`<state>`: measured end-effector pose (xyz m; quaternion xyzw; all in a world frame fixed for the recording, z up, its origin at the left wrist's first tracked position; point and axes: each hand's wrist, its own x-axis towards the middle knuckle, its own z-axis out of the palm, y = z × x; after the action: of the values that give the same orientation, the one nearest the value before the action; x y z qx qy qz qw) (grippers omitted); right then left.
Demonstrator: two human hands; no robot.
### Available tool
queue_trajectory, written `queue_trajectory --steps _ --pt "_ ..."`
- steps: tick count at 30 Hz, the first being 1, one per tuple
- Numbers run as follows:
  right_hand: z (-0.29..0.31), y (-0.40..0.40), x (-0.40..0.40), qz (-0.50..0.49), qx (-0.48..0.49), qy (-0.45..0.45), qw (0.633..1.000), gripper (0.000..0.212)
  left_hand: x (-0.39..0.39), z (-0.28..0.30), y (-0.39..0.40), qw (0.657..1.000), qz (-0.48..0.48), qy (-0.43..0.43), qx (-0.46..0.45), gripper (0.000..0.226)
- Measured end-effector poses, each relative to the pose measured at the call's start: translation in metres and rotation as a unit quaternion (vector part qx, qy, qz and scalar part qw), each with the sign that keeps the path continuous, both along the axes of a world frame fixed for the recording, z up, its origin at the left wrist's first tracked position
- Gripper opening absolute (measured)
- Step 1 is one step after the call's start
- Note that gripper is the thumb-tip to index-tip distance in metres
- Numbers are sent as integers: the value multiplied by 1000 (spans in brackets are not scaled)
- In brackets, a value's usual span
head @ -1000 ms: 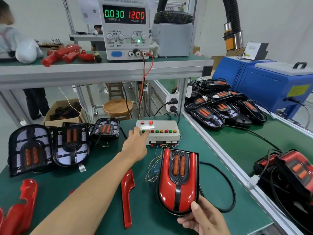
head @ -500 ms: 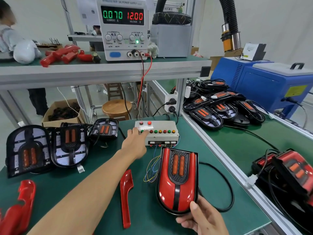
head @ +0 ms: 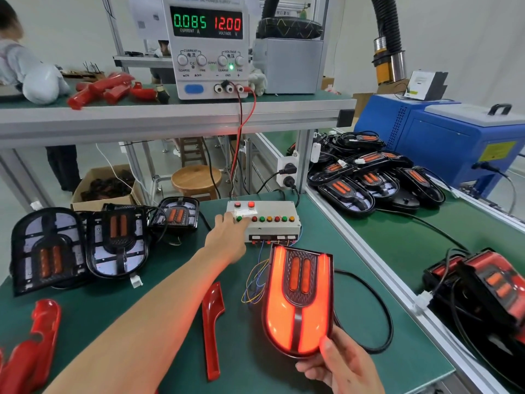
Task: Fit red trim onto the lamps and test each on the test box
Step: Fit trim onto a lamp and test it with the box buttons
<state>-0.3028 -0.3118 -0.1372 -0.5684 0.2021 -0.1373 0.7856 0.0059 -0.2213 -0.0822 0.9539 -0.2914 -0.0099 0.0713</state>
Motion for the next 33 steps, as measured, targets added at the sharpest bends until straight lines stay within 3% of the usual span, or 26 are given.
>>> queue_trajectory --steps 7,11,15,24,27,33 --pt "0 1 -3 6 -8 -4 1000 42 -5 0 -7 995 -27 -97 -6 62" --pt "3 0 -4 14 -8 -7 1000 43 -16 -1 -26 993 -107 -31 -50 69" --pt "2 0 -5 13 -14 -5 1000 42 -19 3 -41 989 -146 -12 -22 82" --pt "3 1 -5 9 6 -8 1000 51 -17 3 -59 991 -134 -9 21 99" --pt "3 1 -6 11 11 -9 1000 60 -14 -1 -59 991 -134 6 2 93" --pt "0 0 -5 6 10 -10 1000 51 -9 -1 -68 990 -101 84 -46 67"
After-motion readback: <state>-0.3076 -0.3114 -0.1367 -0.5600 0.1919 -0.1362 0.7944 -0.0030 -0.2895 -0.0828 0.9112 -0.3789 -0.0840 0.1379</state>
